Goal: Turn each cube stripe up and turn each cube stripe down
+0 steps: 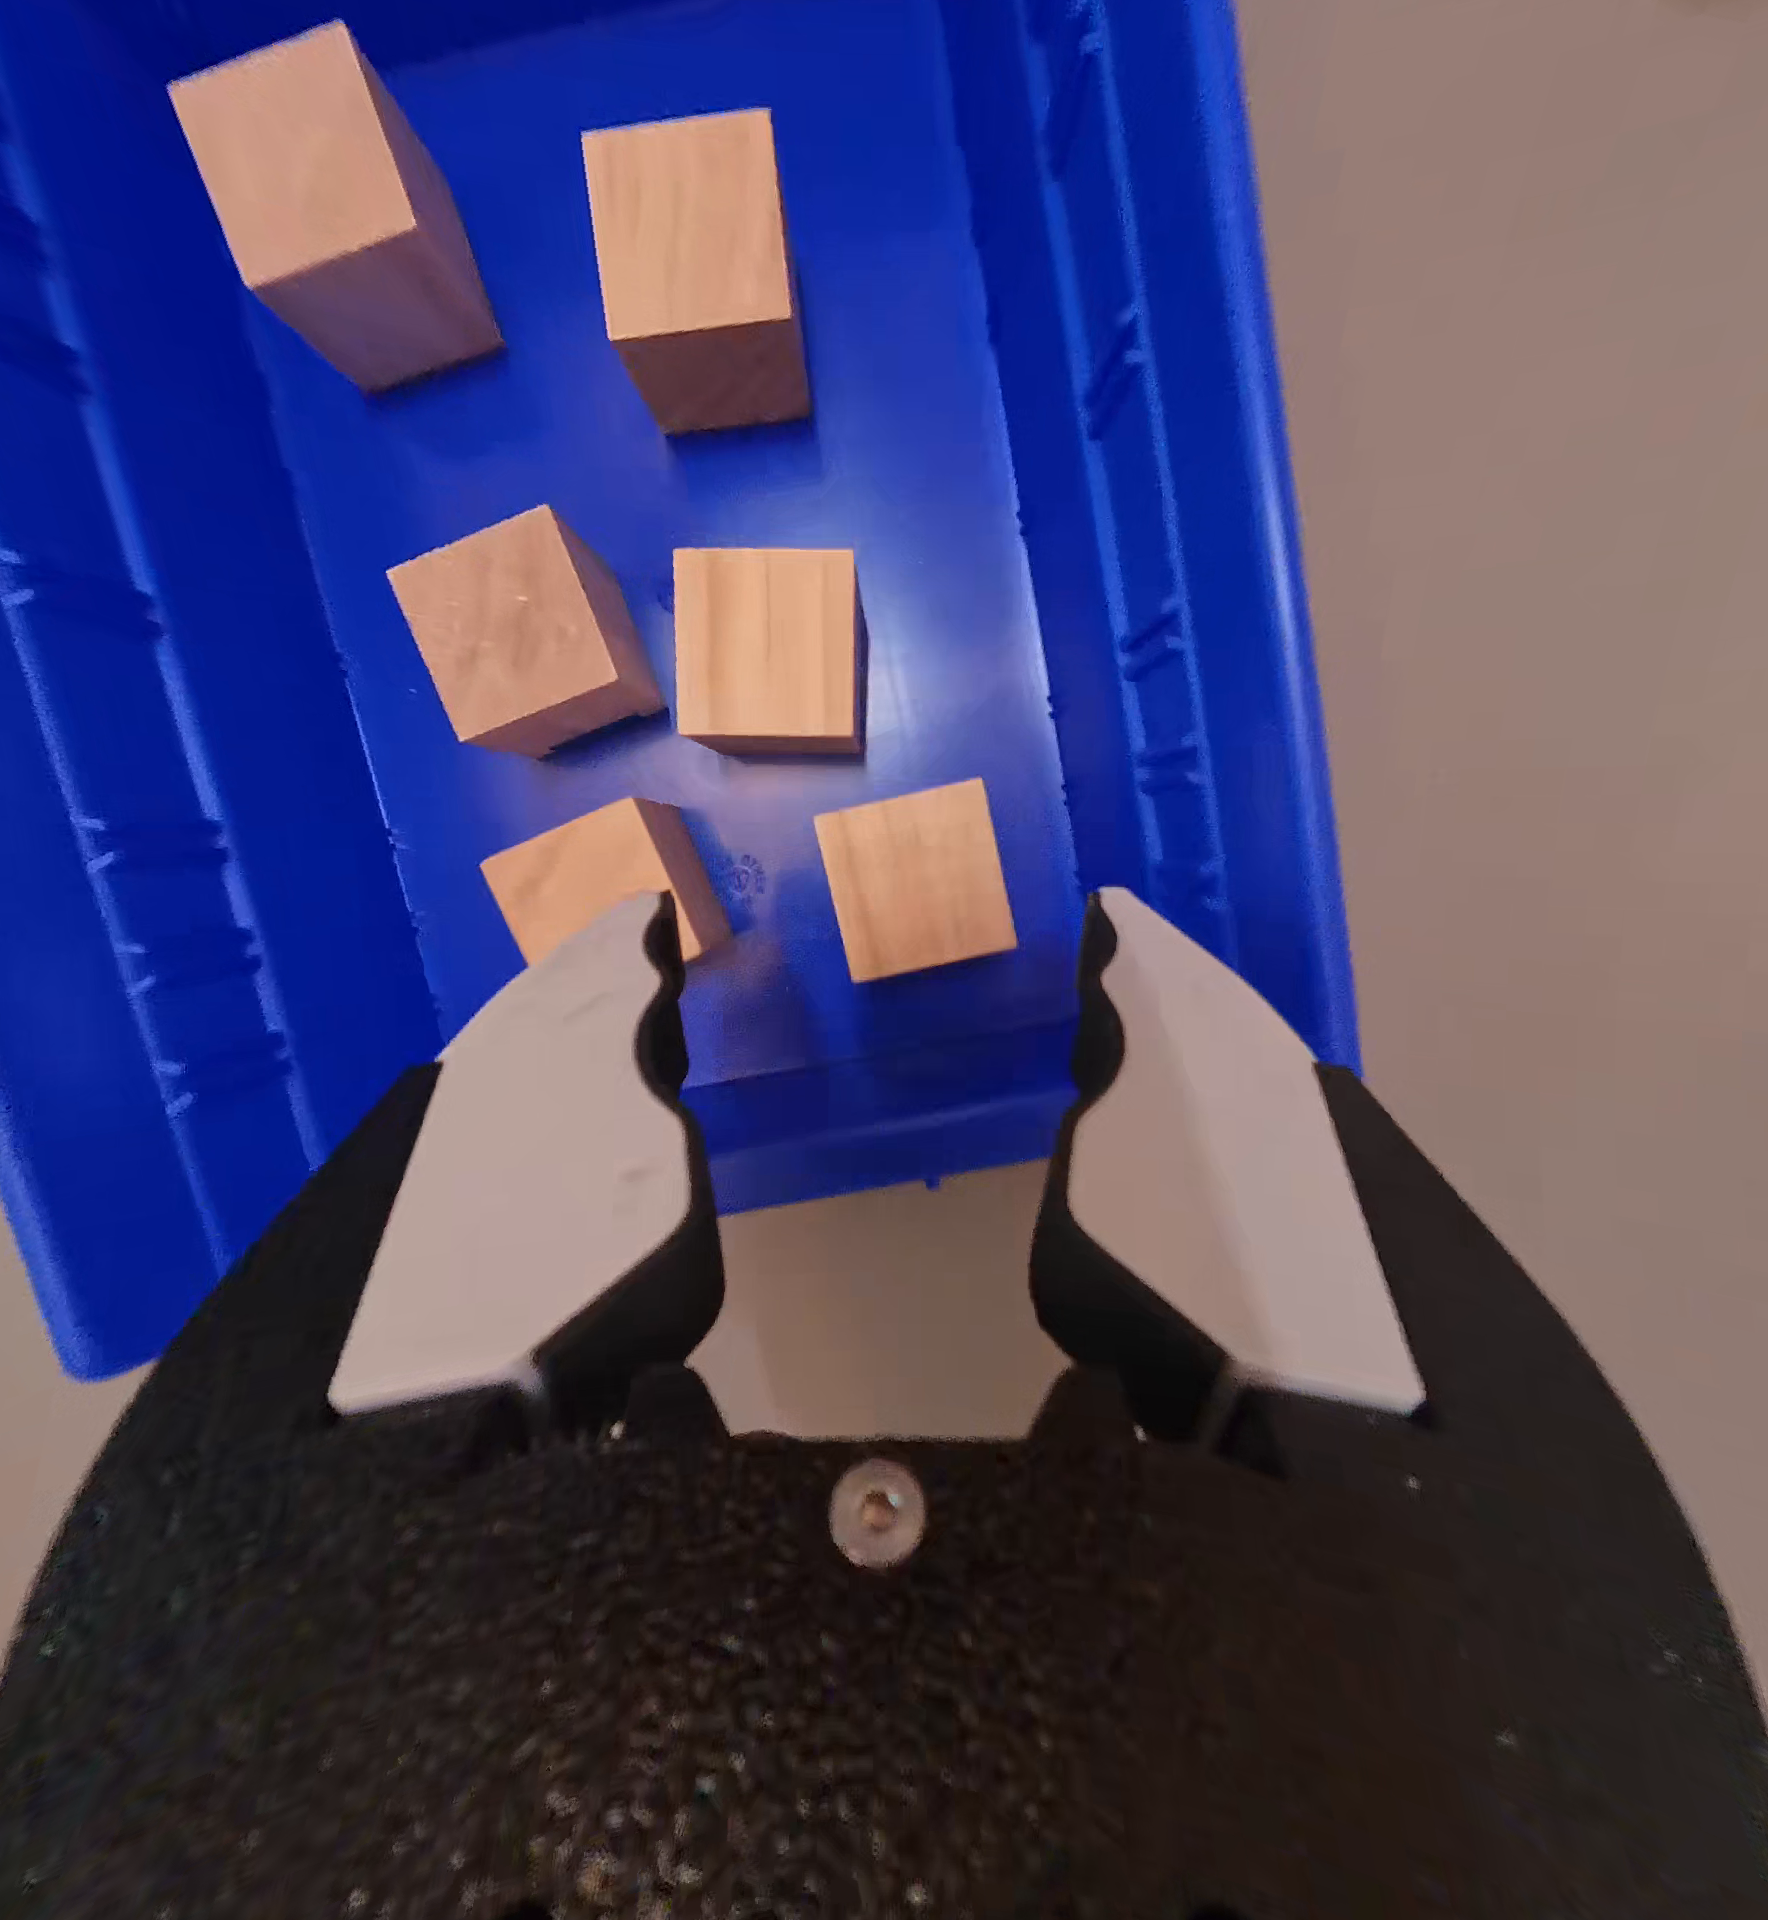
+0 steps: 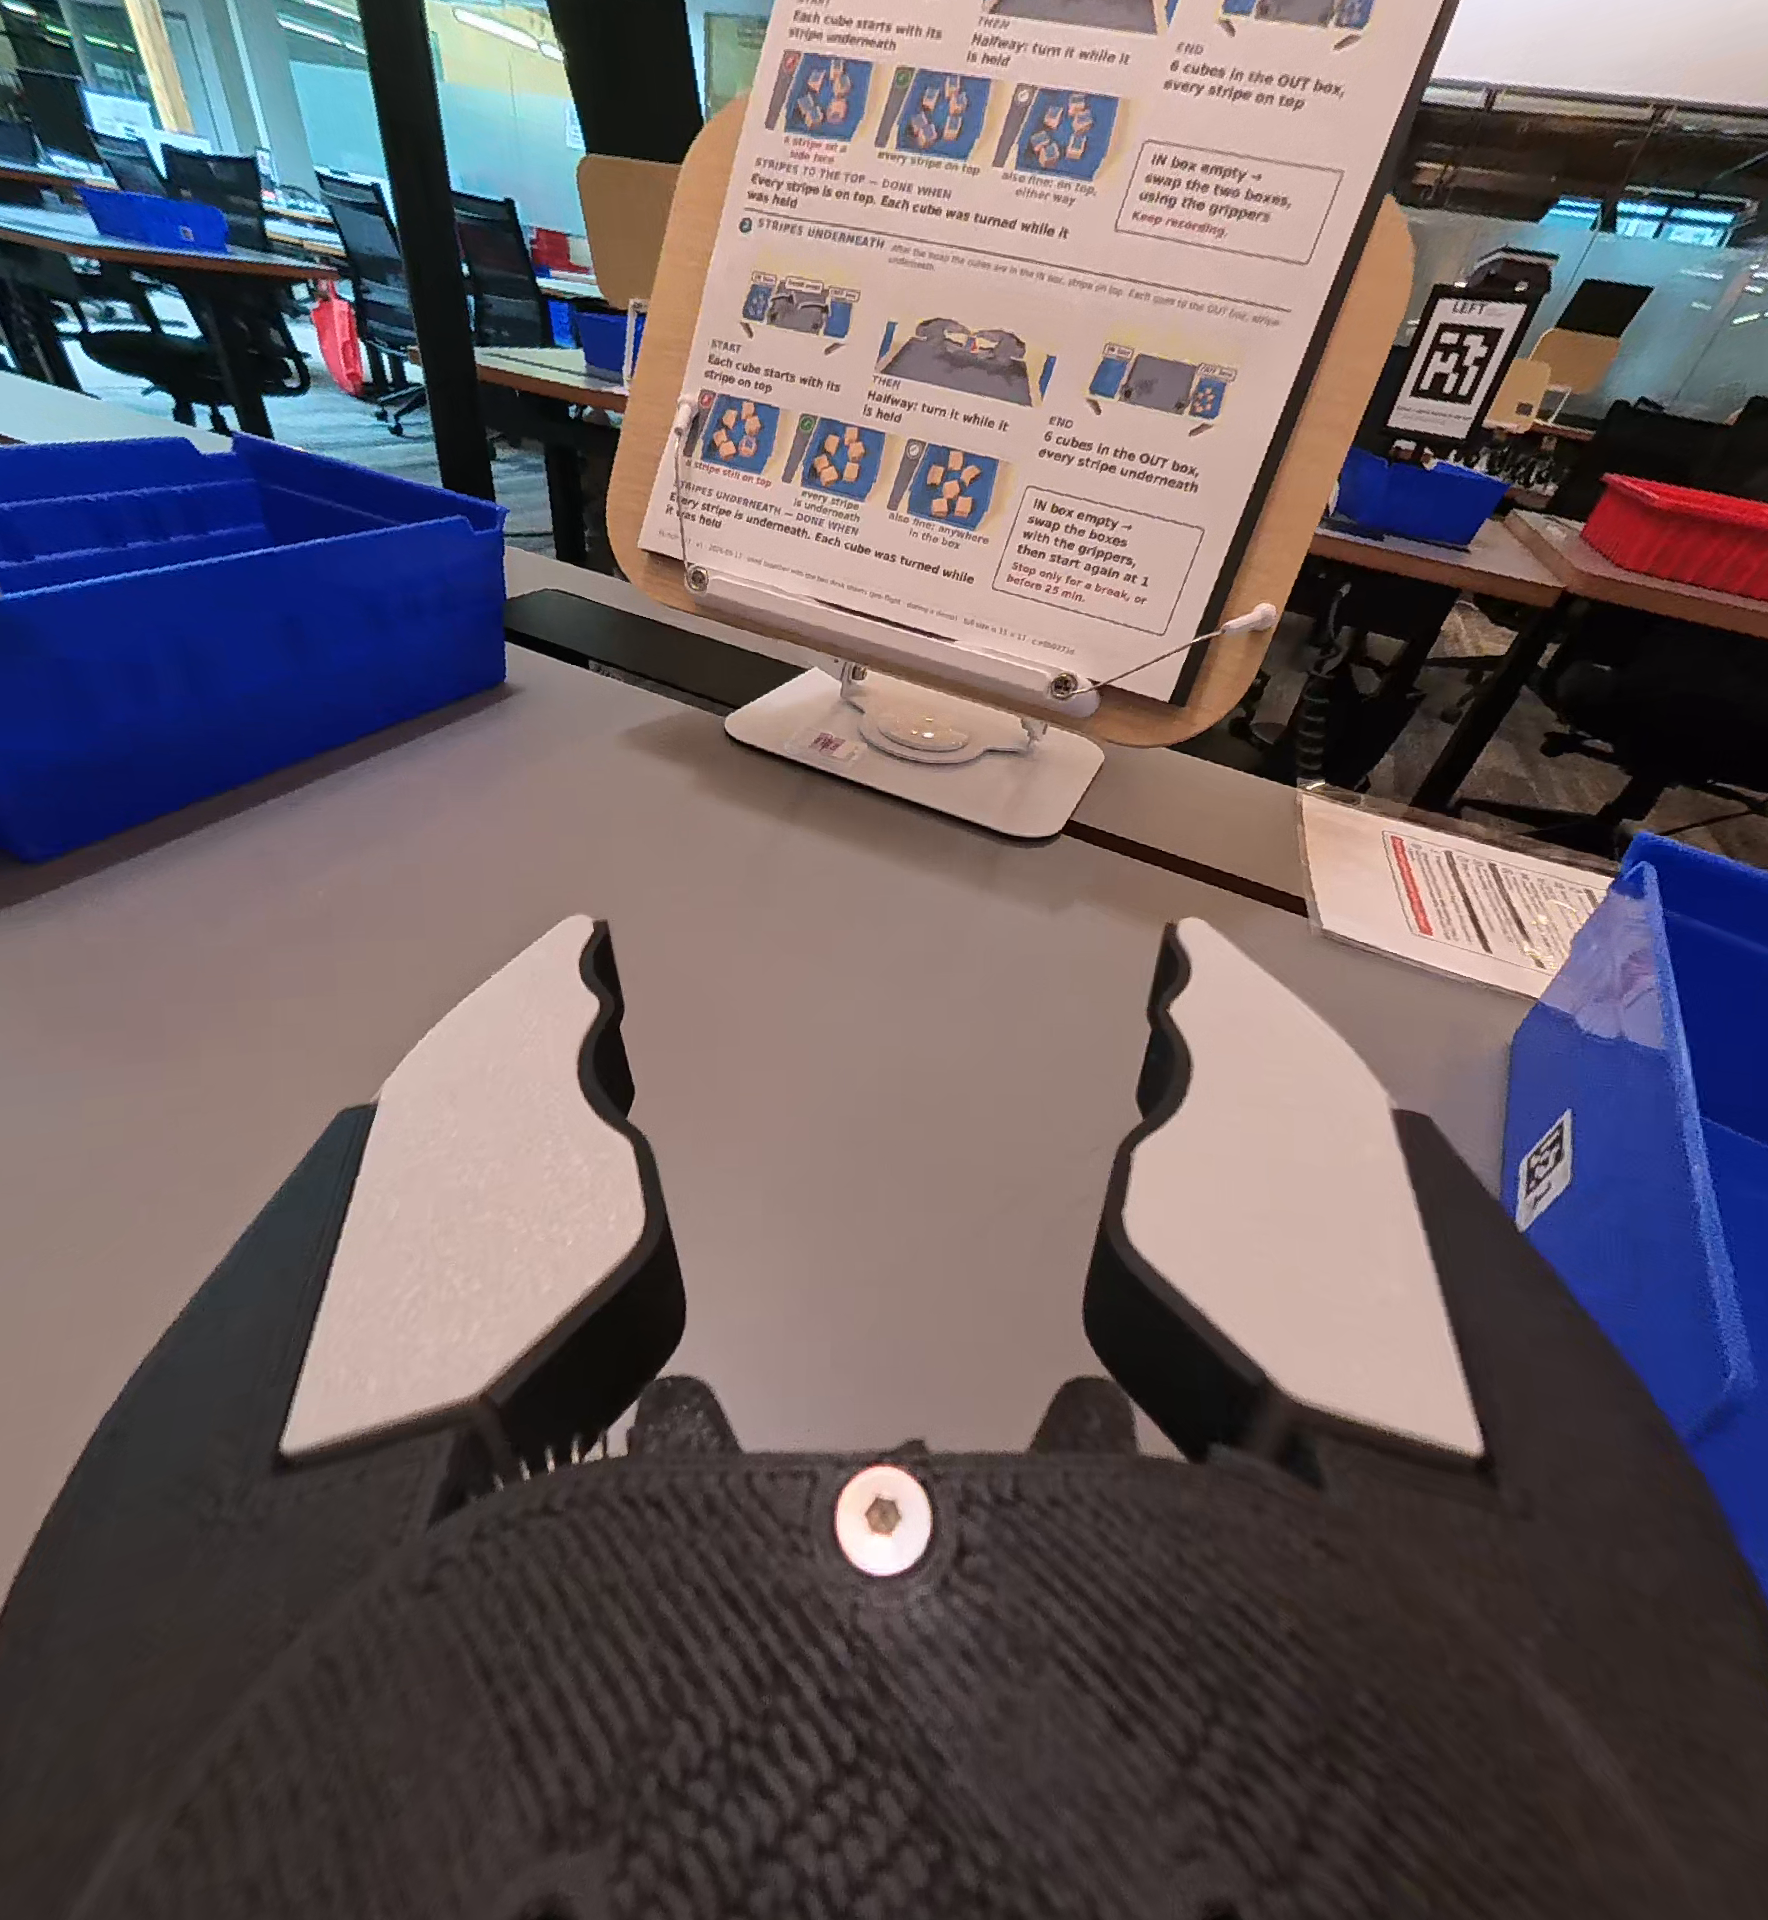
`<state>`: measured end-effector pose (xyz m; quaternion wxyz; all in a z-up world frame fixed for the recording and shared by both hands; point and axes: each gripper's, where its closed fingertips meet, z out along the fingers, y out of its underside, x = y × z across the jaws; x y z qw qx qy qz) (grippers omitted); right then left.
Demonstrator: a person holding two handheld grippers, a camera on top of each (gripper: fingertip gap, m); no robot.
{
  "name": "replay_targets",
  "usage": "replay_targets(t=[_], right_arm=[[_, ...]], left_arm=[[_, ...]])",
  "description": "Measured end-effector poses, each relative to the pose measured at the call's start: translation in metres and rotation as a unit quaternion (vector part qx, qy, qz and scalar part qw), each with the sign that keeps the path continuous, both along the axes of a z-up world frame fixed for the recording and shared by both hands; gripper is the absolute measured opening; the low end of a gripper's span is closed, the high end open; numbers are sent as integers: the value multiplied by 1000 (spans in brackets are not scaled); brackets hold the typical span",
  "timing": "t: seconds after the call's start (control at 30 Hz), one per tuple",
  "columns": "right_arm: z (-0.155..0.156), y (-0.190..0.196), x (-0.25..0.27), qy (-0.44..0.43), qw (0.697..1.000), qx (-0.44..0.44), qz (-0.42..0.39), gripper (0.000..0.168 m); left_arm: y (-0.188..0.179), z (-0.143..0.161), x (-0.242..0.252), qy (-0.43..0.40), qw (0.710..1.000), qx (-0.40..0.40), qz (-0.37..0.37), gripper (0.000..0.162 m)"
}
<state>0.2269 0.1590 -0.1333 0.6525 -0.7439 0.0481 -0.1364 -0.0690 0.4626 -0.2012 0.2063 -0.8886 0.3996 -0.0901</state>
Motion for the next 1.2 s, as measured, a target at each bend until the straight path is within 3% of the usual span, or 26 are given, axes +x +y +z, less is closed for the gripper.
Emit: replay_targets(t=[0.2,0.6,0.87,0.93,1.03,1.1,1.2], right_arm=[[-7,-3,0,8,1000,-4,5,97],[-18,-5,3,33,999,-2,8,99],[-17,1,-3,57,998,13,28,90],[-16,2,-5,66,997,14,42,89],[-8,3,-13,84,993,20,75,85],[2,6,-18,96,990,34,95,84],[22,15,-26,78,989,53,115,84]], left_arm=[[7,-27,10,44,997,-68,20,68],[1,-53,8,100,988,-107,44,51],[6,-55,15,53,990,-118,51,45],[15,-38,19,5,994,-103,44,45],[26,17,30,-131,990,-57,18,45],[18,63,43,-250,967,-47,-19,45],[-19,122,63,-398,910,-74,-89,45]])
